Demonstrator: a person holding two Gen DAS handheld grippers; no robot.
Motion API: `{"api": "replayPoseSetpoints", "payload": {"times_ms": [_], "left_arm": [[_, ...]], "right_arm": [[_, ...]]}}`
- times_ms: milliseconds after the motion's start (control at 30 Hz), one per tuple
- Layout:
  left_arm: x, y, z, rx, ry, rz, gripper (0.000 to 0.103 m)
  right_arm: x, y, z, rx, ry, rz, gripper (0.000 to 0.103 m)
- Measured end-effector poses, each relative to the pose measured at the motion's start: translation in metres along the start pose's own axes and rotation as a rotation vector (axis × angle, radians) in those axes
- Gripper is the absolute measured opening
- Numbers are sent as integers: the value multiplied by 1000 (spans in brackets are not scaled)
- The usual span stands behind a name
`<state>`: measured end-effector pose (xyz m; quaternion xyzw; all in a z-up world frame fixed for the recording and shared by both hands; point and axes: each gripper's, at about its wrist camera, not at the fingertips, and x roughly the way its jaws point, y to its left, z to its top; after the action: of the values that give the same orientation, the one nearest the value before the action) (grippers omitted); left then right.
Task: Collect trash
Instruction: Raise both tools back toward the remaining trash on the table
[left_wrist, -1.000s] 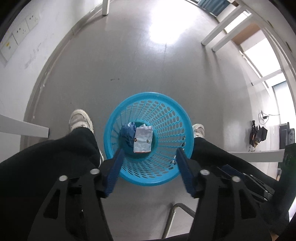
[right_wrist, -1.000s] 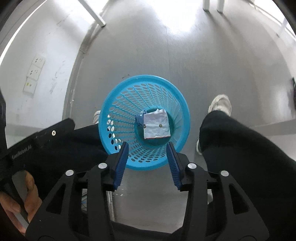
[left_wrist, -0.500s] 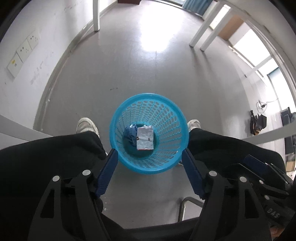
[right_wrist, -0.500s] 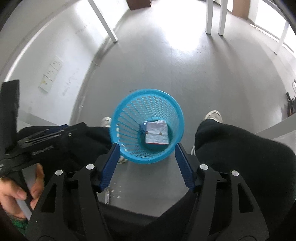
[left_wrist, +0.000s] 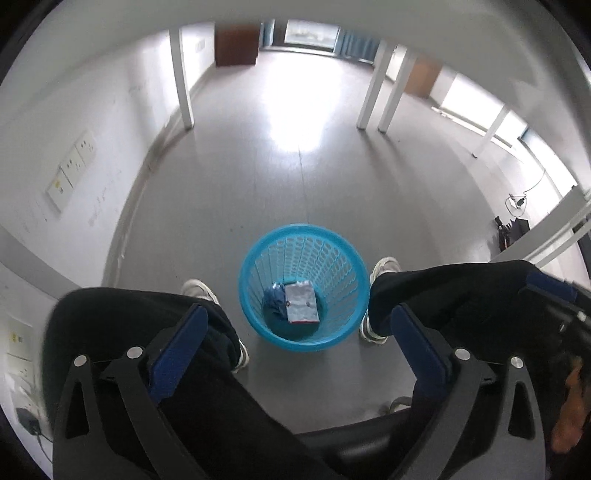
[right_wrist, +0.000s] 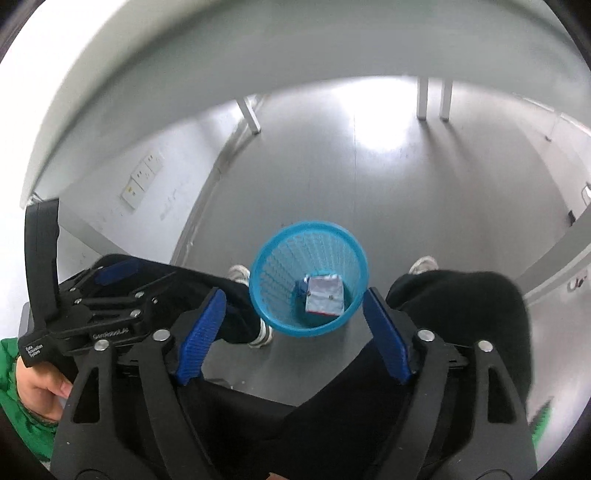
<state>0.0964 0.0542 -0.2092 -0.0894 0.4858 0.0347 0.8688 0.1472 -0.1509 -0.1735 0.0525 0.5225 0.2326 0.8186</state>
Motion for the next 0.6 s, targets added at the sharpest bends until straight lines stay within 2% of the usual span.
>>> {"api": "replayPoseSetpoints", "payload": {"times_ms": [100,300,467,600], "left_arm": [[-22,-1,0,20,-32,-21,97],[-69,-10,-3,69,-110,-38,97],[-102,-10,3,97,-160,-79,97],[-138,-6,17,112,-258,-97,97]], "right_arm": [[-24,3,2,-19,-51,-3,76],[-71,17,9,-87,-161,2,84],[-109,20,22,-109,-246,10,85],[-139,28,41,-124,-305,58,90]]}}
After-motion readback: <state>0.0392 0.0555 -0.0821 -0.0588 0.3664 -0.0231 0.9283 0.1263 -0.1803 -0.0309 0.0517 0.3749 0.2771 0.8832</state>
